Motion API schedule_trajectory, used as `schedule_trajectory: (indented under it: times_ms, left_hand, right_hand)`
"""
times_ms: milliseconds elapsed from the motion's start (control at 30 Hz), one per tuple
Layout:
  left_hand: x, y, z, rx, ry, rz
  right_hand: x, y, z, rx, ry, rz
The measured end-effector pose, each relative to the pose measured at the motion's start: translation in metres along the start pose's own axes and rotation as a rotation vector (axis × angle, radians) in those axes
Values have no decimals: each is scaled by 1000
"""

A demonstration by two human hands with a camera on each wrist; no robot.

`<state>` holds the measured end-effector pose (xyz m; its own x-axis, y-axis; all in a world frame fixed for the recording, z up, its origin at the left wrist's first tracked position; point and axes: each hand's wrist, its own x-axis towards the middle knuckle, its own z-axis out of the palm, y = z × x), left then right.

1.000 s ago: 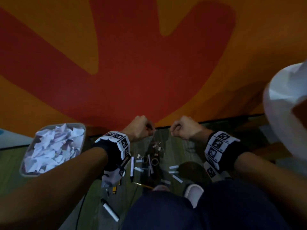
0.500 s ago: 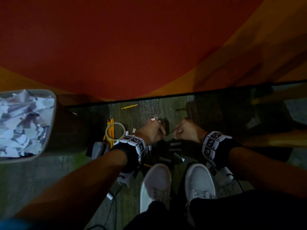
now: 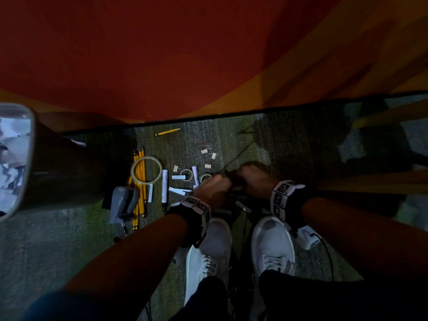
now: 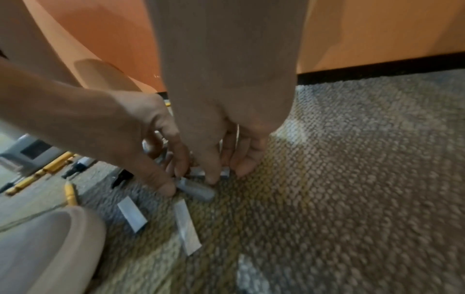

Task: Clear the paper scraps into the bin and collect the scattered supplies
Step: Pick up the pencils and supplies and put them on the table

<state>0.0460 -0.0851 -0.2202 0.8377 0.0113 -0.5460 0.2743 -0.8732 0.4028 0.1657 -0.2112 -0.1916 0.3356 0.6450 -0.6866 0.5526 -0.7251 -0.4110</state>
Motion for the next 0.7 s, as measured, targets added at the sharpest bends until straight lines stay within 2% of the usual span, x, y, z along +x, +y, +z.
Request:
schedule_trajectory:
  times_ms: [133, 333, 467, 567, 700]
  left_hand:
    - [2, 3, -8, 9, -3, 56]
    - [-4, 4, -46, 4, 65, 138]
    - [-11, 3, -71, -61, 111, 99]
    - [-8, 7, -68, -74, 122, 80]
    - [1, 14, -44, 25, 78, 149]
  right_hand:
    - [0, 0, 1, 4, -4, 40]
    - [9, 29, -10, 144, 143, 97]
    - [-24, 2, -47, 217, 208, 87]
    - [-24, -1, -51, 199, 191, 86]
    - [-15, 14, -37, 207, 181, 68]
